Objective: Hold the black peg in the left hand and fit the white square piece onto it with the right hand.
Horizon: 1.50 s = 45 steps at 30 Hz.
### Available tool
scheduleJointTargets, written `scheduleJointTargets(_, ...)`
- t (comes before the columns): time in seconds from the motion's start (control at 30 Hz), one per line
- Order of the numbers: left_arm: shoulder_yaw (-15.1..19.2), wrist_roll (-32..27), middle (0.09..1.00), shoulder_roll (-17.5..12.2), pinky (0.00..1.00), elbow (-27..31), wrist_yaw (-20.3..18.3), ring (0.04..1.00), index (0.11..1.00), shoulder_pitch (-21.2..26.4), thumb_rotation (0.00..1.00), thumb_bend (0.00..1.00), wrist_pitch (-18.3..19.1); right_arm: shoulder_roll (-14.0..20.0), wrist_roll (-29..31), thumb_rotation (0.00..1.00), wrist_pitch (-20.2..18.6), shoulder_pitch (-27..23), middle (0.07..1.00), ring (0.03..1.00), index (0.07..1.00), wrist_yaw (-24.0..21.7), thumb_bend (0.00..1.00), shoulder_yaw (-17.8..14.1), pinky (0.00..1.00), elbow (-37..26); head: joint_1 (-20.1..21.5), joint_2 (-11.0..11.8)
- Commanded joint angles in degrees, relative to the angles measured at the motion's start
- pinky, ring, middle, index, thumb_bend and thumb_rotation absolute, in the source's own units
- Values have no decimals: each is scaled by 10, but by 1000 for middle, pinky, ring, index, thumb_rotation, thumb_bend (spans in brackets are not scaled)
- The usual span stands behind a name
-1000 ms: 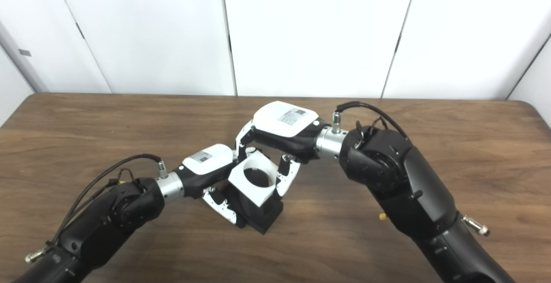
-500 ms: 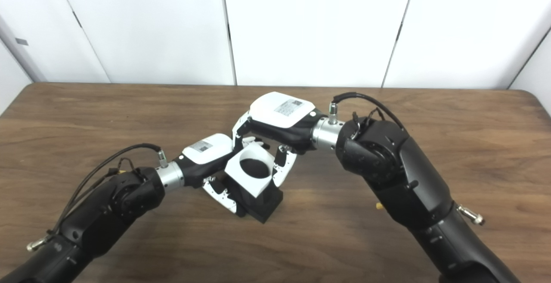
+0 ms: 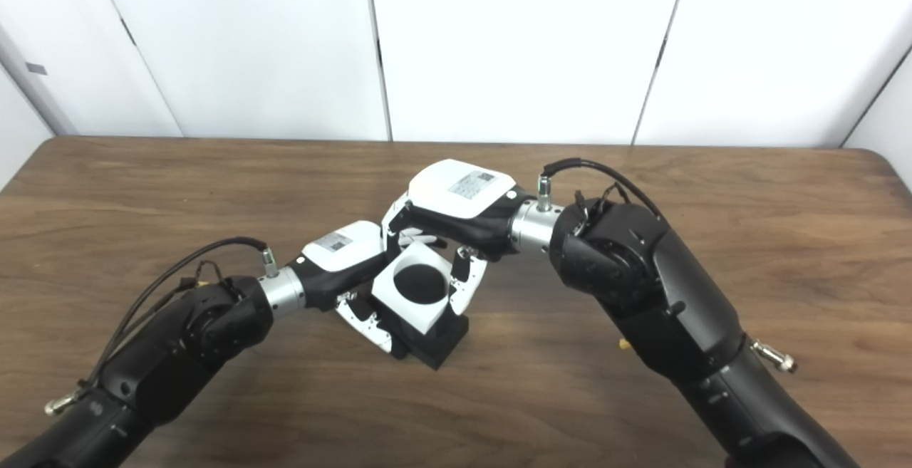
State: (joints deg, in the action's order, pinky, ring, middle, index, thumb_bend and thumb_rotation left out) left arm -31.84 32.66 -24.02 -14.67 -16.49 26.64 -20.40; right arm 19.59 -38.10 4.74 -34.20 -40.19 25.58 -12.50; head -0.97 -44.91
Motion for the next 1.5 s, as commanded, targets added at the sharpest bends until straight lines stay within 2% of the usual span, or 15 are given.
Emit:
scheduleJointTargets(0.0,-24,47,955,0,896,-5,-38,983,490,-9,71,524,24,4,10,135,4,-10,767,827,477,-7,524,6,877,-4,0,-1)
scheduleJointTargets(0.33,-22,41,955,-1,896,-3,-40,991,490,-9,71,524,26,13,9,133,13,-7,766,819,478,-6,524,15,868,8,0,-4)
scheduleJointTargets(0.57,-21,38,955,0,885,-2,-42,990,490,-8,71,524,28,16,3,137,29,0,753,801,481,15,525,23,840,29,-2,-7)
scheduleJointTargets(0.83,-21,38,942,-2,890,6,-46,981,490,-11,72,524,36,20,-11,155,10,1,777,810,494,0,523,33,849,30,-1,-10)
scheduleJointTargets(1.03,-20,34,955,0,888,4,-44,977,490,-11,70,524,34,23,-12,158,11,2,788,810,497,3,522,34,843,30,-1,-10)
scheduleJointTargets(1.07,-20,33,955,0,890,4,-45,975,489,-11,70,524,34,24,-12,227,10,2,790,810,586,3,725,34,841,30,-1,-10)
scheduleJointTargets(1.13,-21,33,957,0,891,4,-46,974,489,-10,70,524,34,25,-13,264,8,3,793,813,637,1,827,34,842,29,-1,-10)
scheduleJointTargets(1.27,-21,34,953,0,886,4,-44,971,489,-11,70,524,32,27,-11,277,6,5,794,813,658,2,867,34,844,27,-1,-11)
scheduleJointTargets(1.47,-21,33,953,0,887,3,-46,973,489,-10,70,524,32,29,-12,285,5,6,795,814,662,2,872,34,847,28,-1,-11)
